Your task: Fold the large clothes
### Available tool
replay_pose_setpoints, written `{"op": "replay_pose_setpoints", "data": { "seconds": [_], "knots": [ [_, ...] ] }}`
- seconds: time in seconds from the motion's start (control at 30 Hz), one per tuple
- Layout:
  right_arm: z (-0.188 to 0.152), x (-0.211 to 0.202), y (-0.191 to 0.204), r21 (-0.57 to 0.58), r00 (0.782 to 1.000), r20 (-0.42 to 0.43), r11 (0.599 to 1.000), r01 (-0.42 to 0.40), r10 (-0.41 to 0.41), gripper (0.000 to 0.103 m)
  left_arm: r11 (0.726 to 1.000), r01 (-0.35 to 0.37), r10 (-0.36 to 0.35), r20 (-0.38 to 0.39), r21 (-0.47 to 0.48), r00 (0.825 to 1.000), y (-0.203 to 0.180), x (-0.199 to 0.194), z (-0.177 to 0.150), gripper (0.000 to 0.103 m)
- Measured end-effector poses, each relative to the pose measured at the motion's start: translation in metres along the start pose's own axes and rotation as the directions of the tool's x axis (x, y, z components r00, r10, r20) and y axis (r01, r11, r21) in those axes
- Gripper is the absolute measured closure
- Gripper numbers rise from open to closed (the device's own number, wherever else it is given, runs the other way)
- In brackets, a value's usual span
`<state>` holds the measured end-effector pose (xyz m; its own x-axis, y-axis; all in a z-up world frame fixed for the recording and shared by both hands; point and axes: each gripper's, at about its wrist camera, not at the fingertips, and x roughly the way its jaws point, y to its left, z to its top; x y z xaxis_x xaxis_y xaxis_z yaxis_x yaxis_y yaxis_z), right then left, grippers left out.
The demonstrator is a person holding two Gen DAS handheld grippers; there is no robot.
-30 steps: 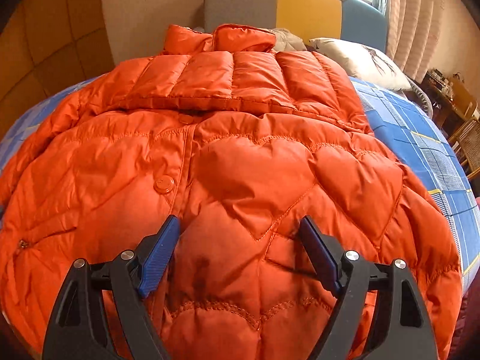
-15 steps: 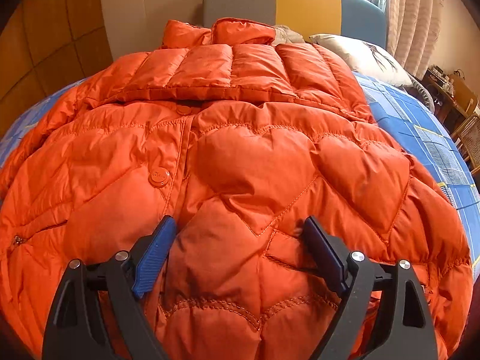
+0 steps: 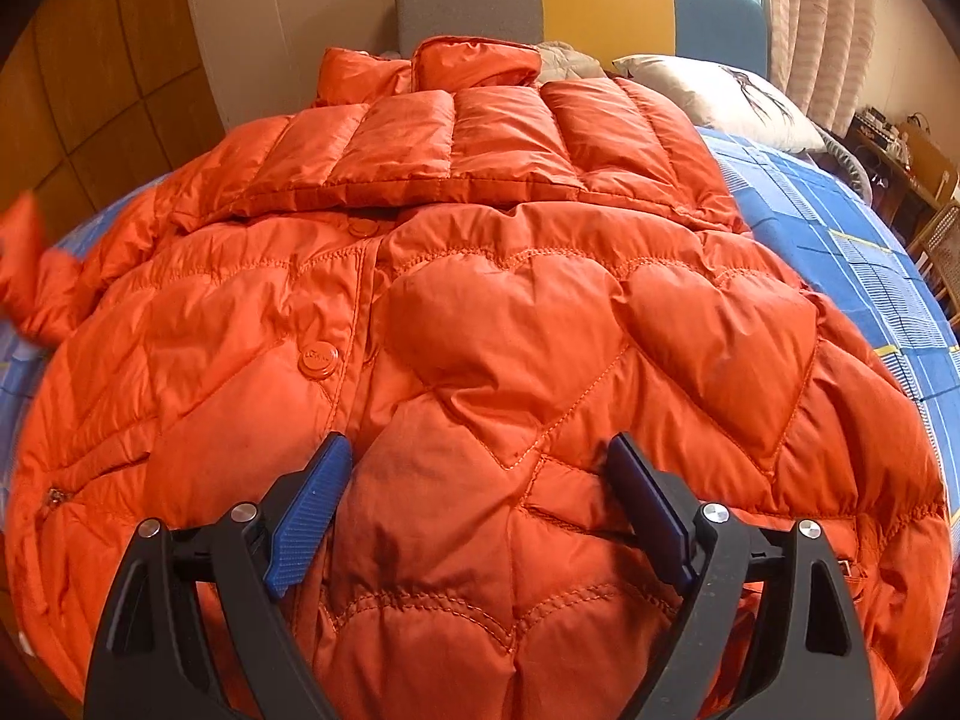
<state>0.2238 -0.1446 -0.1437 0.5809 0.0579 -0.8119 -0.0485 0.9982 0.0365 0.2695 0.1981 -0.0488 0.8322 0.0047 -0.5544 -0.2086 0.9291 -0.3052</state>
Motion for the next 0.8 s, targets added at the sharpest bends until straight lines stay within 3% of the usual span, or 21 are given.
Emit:
{"op": "replay_pose_setpoints", "data": {
  "seconds": [0.13,0.23,0.37,0.5,0.57,0.63,0.8],
  "knots": [
    [0.003,-0.004,-0.011,0.042,1.0,0.004,0.999,-0.007,0.007,0.016,0.98,0.142,-0.133,-0.069,0.142,0.989,-0.068,0.026,-0.01,0.096],
    [0.005,-0.006,-0.02,0.079,1.0,-0.002,0.997,-0.016,0.016,0.016,0.947,0.227,-0.201,-0.135,0.227,0.97,-0.106,0.038,-0.03,0.072],
    [0.009,-0.009,-0.031,0.11,1.0,0.003,0.994,-0.018,0.018,0.016,0.91,0.323,-0.267,-0.229,0.26,0.936,-0.13,0.045,-0.055,0.038],
    [0.015,-0.008,-0.039,0.144,1.0,0.005,0.989,-0.03,0.029,0.019,0.88,0.398,-0.328,-0.274,0.259,0.904,-0.128,0.03,-0.075,0.029],
    [0.018,-0.009,-0.04,0.152,0.999,0.014,0.987,-0.041,0.04,0.019,0.872,0.412,-0.339,-0.28,0.266,0.898,-0.121,0.018,-0.081,0.028],
    [0.023,-0.01,-0.039,0.17,0.996,0.021,0.981,-0.09,0.088,0.026,0.87,0.426,-0.355,-0.285,0.248,0.89,-0.111,0.009,-0.086,0.027],
    [0.042,-0.005,-0.022,0.209,0.967,0.046,0.944,-0.254,0.25,0.033,0.906,0.368,-0.308,-0.27,0.209,0.912,-0.079,-0.004,-0.092,0.027]
  ]
}}
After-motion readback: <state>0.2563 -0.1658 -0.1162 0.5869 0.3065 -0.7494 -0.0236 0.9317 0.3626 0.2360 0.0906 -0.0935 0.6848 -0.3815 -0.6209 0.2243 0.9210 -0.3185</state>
